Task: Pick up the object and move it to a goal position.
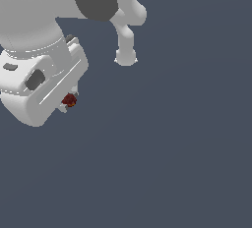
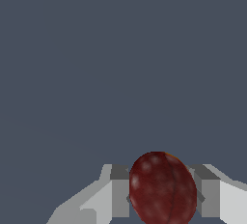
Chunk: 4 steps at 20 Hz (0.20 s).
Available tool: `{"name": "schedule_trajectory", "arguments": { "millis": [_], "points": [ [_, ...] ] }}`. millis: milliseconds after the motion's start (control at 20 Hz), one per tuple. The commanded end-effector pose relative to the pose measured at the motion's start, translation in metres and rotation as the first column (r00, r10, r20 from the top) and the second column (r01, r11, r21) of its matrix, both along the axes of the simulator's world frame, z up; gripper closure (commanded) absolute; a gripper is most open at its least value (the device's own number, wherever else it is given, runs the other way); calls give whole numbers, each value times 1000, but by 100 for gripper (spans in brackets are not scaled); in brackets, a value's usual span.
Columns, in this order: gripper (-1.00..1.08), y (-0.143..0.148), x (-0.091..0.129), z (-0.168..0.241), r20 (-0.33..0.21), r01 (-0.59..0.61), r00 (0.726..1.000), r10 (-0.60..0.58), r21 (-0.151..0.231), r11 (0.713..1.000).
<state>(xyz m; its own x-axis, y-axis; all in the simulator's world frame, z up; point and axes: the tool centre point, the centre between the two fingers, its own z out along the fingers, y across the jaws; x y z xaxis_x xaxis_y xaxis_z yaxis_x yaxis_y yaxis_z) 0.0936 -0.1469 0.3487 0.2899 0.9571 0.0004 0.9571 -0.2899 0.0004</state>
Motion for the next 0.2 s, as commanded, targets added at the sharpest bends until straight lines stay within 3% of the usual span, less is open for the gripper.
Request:
{"name": "schedule_trajectory", "arguments": {
  "millis": [0, 150],
  "points": [
    [108, -1, 0, 1, 0, 0, 1000, 0, 0, 1000],
    [108, 0, 1, 0, 0, 0, 1000, 0, 0, 1000]
  ]
}}
